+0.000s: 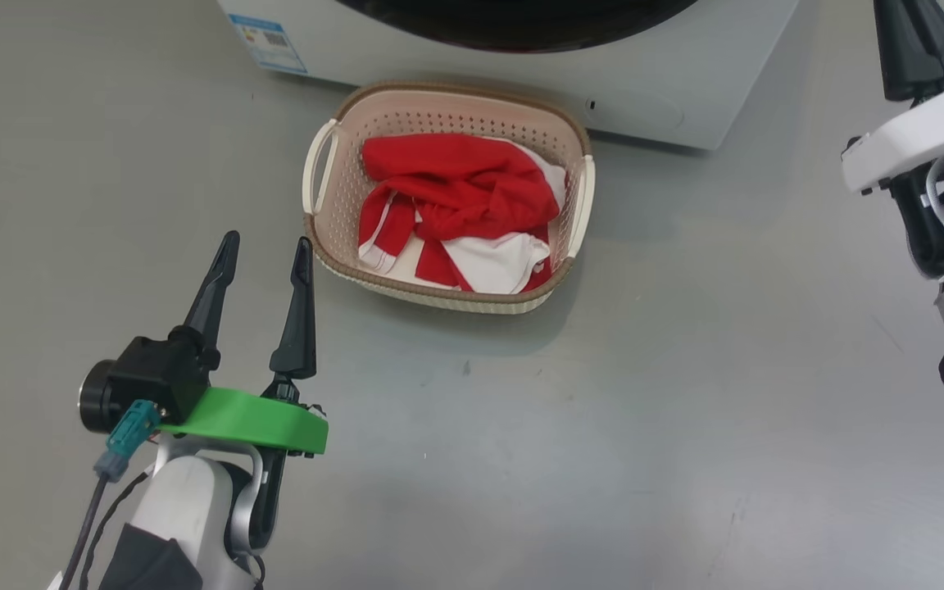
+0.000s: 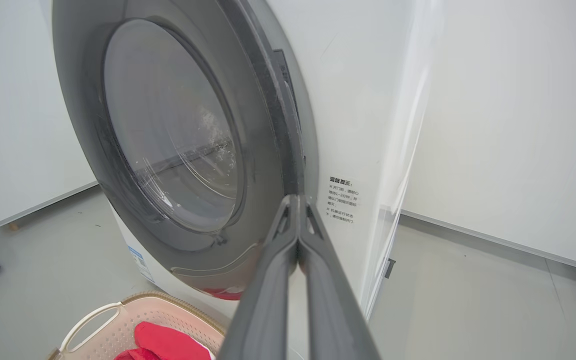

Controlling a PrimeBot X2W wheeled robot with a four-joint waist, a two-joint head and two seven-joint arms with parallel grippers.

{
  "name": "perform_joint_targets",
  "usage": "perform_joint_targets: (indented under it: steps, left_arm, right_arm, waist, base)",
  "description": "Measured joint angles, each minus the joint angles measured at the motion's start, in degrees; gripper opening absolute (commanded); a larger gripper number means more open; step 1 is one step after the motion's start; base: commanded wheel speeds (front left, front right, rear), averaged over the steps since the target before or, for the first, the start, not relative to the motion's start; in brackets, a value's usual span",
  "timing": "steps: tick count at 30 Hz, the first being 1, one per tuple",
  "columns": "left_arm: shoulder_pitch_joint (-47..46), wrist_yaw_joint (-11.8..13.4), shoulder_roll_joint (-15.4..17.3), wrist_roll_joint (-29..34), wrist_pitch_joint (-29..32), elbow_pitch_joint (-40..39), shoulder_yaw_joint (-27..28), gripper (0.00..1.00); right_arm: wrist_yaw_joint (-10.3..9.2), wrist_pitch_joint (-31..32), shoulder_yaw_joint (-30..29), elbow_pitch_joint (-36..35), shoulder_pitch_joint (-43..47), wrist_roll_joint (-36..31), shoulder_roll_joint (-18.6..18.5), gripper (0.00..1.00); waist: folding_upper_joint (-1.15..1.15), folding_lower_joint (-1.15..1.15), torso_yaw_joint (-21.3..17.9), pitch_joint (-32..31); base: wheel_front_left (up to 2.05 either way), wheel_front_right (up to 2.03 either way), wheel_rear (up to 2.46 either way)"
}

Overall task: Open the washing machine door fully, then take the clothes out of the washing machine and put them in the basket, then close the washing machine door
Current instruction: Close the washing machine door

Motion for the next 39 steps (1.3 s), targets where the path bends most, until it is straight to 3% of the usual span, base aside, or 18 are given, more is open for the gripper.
perform_joint_targets:
  steps: [21,38,39]
  left_arm:
    - [5.6,-1.7,0.4,1.5,0.0,0.8,4.9,1.00]
    - [8.9,-2.3,0.4,1.7,0.0,0.9,6.9,1.00]
    - [8.9,-2.3,0.4,1.8,0.0,0.9,6.9,1.00]
  right_arm:
    - [-1.99,0.0,-8.3,-7.7,17.5,1.2,3.8,0.00]
    - [-3.00,0.0,-13.1,-13.3,31.3,0.3,7.9,0.00]
    - [-3.00,0.0,-13.3,-13.5,32.0,0.1,8.2,0.14]
  waist:
    - [0.00,0.00,-9.2,-11.1]
    - [0.00,0.00,-12.1,-15.1]
    - [0.00,0.00,-12.1,-15.2]
  base:
    - [0.00,0.00,0.00]
    - [0.00,0.00,0.00]
    - [0.00,0.00,0.00]
